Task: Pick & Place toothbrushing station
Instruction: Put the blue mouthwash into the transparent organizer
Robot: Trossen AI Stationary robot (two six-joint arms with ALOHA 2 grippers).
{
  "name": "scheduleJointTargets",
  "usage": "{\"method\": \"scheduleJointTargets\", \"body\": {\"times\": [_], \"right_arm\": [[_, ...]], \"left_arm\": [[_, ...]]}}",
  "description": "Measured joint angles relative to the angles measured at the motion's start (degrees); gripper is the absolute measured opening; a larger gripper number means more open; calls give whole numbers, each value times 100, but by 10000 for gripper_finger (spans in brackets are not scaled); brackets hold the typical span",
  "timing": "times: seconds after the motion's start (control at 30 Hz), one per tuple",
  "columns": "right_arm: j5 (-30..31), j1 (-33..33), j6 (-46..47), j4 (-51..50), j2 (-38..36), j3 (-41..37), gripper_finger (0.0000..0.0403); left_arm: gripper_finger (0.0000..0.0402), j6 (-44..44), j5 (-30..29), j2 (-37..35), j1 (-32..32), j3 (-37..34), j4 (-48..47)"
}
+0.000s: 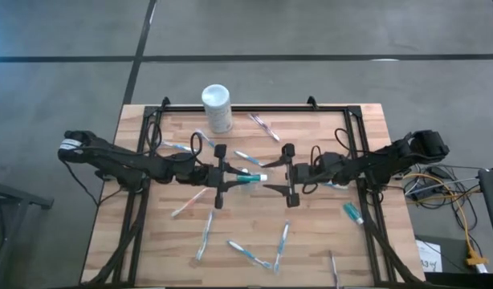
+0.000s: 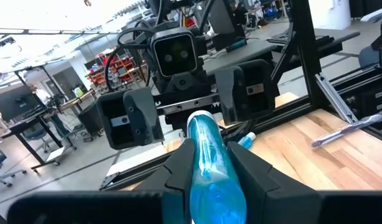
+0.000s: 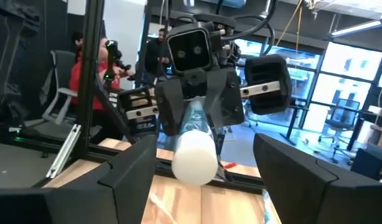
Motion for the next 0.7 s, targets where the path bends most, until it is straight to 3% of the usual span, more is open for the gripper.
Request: {"method": "scheduleJointTargets", "body": {"times": [0.7], "right_arm": [[-20, -34, 29, -39, 25, 0, 173]], "left_arm": [[76, -41, -7, 2, 7, 0, -9]]}}
